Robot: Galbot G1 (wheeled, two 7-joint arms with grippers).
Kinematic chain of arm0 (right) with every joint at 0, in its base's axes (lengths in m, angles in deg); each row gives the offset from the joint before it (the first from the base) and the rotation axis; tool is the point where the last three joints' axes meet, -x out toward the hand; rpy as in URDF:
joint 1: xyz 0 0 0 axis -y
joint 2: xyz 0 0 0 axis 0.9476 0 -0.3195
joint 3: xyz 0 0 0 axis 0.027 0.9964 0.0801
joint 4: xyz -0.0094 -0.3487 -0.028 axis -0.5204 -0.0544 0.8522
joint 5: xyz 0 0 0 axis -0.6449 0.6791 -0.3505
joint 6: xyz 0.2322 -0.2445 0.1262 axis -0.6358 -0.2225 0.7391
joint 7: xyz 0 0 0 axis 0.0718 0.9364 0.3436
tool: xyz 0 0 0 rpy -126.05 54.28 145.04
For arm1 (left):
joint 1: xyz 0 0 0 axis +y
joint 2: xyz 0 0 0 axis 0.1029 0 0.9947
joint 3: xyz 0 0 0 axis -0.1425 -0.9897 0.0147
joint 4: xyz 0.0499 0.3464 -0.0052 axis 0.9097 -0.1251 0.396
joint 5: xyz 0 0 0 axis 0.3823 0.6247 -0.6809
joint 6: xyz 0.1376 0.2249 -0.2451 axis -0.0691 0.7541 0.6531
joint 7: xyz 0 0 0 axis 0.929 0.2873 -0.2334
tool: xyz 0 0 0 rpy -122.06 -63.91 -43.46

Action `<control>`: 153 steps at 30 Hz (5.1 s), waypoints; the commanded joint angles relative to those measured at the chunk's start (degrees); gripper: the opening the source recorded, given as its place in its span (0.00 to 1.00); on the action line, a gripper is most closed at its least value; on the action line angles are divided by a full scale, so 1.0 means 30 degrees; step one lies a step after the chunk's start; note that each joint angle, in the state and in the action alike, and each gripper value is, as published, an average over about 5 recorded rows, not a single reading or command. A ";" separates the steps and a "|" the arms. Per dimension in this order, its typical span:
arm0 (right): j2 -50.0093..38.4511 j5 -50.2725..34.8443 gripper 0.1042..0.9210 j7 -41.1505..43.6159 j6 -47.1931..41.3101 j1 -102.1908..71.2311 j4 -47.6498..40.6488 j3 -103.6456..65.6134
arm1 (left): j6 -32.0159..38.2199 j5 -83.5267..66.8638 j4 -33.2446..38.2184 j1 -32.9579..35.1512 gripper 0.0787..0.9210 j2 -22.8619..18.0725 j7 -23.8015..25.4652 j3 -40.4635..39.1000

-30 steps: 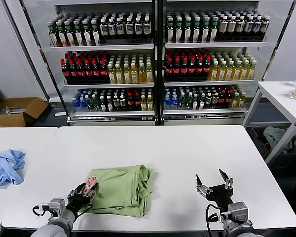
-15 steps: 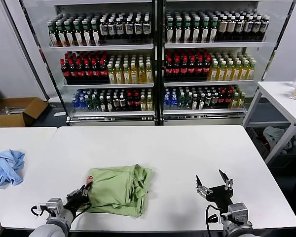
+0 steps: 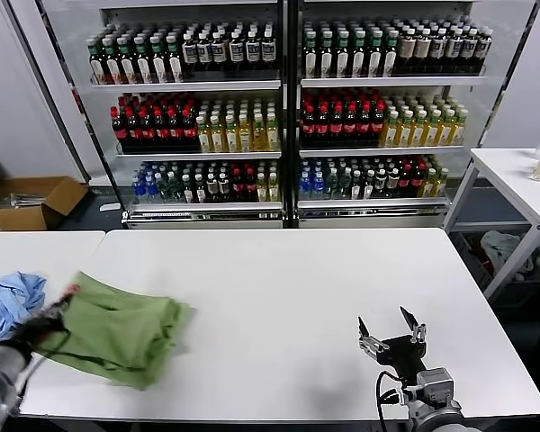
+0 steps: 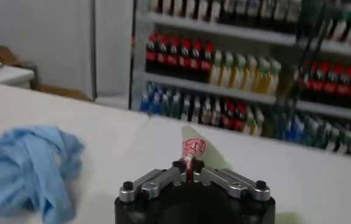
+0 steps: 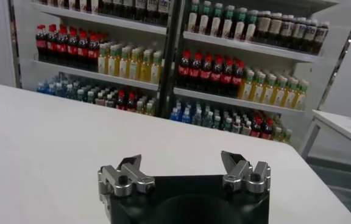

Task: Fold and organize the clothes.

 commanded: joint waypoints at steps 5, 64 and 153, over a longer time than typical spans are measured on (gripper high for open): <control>-0.0191 0.0105 0.88 -0.0099 -0.0151 -0.0486 0.0232 -0.0341 | -0.0457 0.0187 0.6926 -0.1240 0.03 -0.6137 -0.3424 -1.1017; 0.3487 -0.8362 0.88 -0.2552 -0.2452 0.9670 -0.8566 1.0006 | 0.6855 1.3031 0.5076 0.2489 0.88 -0.6647 0.2612 -0.5609; 0.0908 0.0161 0.88 0.2159 0.2732 0.4322 -0.4267 -0.2463 | 1.1712 1.5719 -0.1449 -0.2617 0.88 -0.5459 0.3934 -0.8003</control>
